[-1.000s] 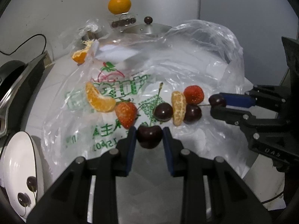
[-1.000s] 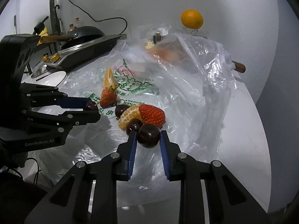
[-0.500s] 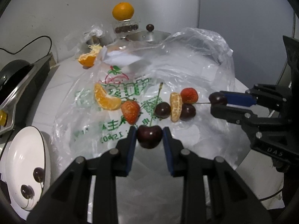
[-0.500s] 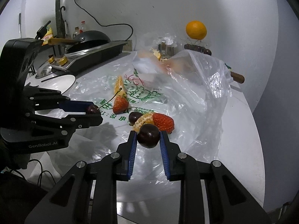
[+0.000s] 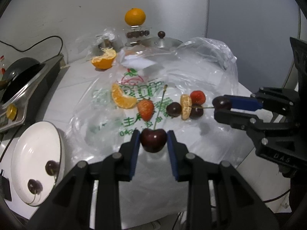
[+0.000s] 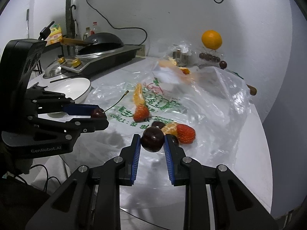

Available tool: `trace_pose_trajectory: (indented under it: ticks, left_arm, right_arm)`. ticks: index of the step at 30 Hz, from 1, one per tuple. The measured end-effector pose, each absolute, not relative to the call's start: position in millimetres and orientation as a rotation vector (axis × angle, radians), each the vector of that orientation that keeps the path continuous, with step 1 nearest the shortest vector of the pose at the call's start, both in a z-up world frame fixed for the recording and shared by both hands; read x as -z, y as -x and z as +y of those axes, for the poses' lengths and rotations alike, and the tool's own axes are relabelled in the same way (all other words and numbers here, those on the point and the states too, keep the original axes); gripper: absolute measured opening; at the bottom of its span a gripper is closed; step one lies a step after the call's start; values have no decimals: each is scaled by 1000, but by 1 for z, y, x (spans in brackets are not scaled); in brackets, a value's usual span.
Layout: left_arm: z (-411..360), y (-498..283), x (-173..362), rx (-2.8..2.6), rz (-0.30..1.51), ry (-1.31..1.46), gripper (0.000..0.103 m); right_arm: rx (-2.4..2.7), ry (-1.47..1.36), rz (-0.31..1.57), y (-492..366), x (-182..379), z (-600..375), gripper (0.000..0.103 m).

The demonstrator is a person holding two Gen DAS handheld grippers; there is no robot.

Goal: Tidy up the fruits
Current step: 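Carry both held cherries toward the white plate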

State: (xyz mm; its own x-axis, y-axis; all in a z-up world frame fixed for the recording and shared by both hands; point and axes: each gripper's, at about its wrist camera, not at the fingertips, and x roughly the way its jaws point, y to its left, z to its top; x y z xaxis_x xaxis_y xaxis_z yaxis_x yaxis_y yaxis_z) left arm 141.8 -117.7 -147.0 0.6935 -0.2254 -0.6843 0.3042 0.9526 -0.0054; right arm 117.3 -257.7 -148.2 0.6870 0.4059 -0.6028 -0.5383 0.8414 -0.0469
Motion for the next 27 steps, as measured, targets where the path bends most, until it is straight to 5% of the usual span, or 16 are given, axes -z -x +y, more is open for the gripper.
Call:
trace_pose_trajectory:
  ticks: [27]
  left_arm:
    - [-37, -111, 143, 218, 708, -23, 29]
  right_arm:
    - [-624, 315, 620, -101, 142, -173, 27]
